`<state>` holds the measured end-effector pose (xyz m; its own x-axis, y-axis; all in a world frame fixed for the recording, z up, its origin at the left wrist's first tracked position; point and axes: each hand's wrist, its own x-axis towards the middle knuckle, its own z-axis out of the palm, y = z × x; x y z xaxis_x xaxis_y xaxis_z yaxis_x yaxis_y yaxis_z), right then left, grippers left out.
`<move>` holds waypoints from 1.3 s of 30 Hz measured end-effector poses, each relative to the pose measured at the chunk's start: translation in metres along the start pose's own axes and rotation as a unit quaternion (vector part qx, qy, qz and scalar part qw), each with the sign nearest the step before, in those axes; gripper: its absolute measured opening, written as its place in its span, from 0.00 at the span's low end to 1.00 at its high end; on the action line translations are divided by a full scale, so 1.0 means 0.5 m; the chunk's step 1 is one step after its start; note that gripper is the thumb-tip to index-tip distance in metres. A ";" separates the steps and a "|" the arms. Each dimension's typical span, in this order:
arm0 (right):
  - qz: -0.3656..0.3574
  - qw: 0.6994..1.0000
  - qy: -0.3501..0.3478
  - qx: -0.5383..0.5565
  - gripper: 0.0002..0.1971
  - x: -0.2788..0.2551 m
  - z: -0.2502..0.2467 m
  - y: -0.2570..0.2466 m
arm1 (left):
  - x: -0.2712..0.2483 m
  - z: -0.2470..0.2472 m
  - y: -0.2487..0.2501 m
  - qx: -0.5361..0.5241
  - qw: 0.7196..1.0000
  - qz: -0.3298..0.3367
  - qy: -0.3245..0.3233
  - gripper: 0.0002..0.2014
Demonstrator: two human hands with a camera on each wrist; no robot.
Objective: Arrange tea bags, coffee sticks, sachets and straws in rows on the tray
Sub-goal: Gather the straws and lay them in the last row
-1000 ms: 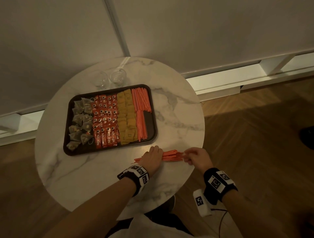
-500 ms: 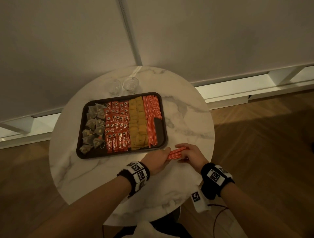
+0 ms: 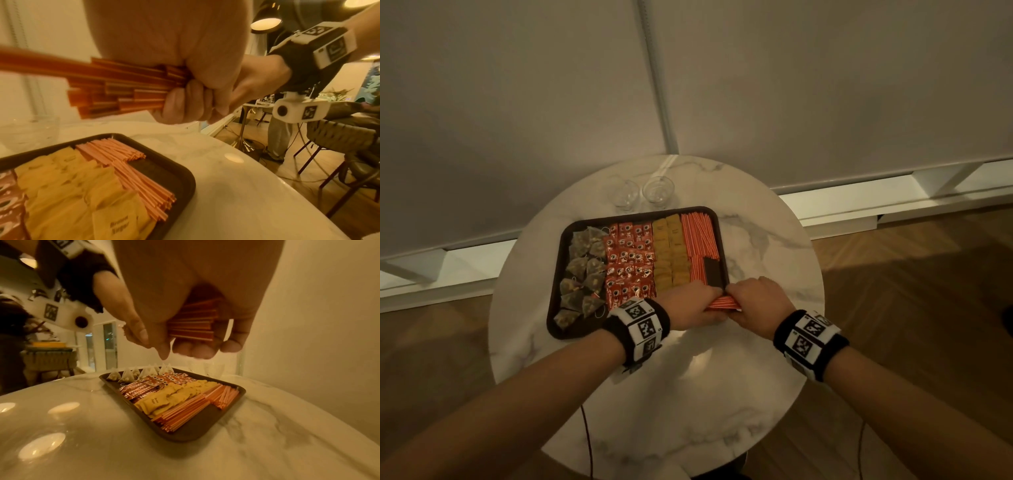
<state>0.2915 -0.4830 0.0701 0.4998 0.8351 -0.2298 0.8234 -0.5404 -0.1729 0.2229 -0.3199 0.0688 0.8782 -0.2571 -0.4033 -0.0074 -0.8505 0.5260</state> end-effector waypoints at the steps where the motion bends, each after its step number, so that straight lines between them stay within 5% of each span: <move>1: 0.003 1.000 -0.013 -0.015 0.16 0.008 -0.010 -0.011 | -0.002 -0.005 0.004 0.006 1.000 -0.002 -0.001 0.12; 4: 0.009 0.998 -0.034 -0.048 0.15 0.024 -0.032 -0.038 | -0.008 -0.014 0.003 -0.009 0.999 -0.034 0.019 0.13; 10: 0.014 0.998 -0.035 -0.051 0.18 0.052 -0.044 -0.081 | -0.016 -0.049 -0.018 -0.063 0.994 -0.081 -0.024 0.39; 14: -0.002 0.998 -0.049 -0.029 0.17 0.056 -0.037 -0.098 | -0.023 -0.048 -0.032 -0.069 0.995 -0.058 -0.038 0.41; 16: 0.028 0.997 -0.069 -0.004 0.17 0.050 -0.027 -0.090 | -0.037 -0.053 -0.052 -0.142 0.985 -0.073 -0.070 0.42; 18: 0.085 0.990 -0.099 0.058 0.16 0.044 -0.015 -0.072 | -0.053 -0.060 -0.077 -0.255 0.959 -0.102 -0.076 0.33; 22: 0.164 0.942 -0.135 0.260 0.11 0.048 -0.002 -0.051 | -0.056 -0.046 -0.107 -0.442 0.877 -0.158 0.102 0.31; 25: 0.173 0.904 -0.129 0.368 0.09 0.062 -0.016 -0.066 | -0.034 -0.043 -0.096 -0.523 0.823 -0.146 0.169 0.24; 32: 0.213 0.852 -0.168 0.448 0.08 0.086 -0.056 -0.085 | -0.014 -0.051 -0.048 -0.428 0.871 -0.103 0.217 0.17; 39: 0.208 0.852 -0.191 0.440 0.06 0.105 -0.056 -0.083 | -0.025 -0.040 -0.057 -0.423 0.855 -0.099 0.285 0.17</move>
<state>0.2909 -0.4137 0.0919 0.4373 0.5485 -0.7126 -0.0083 -0.7899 -0.6131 0.2220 -0.2833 0.0739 0.9144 0.3236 -0.2430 0.3043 -0.1539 0.9400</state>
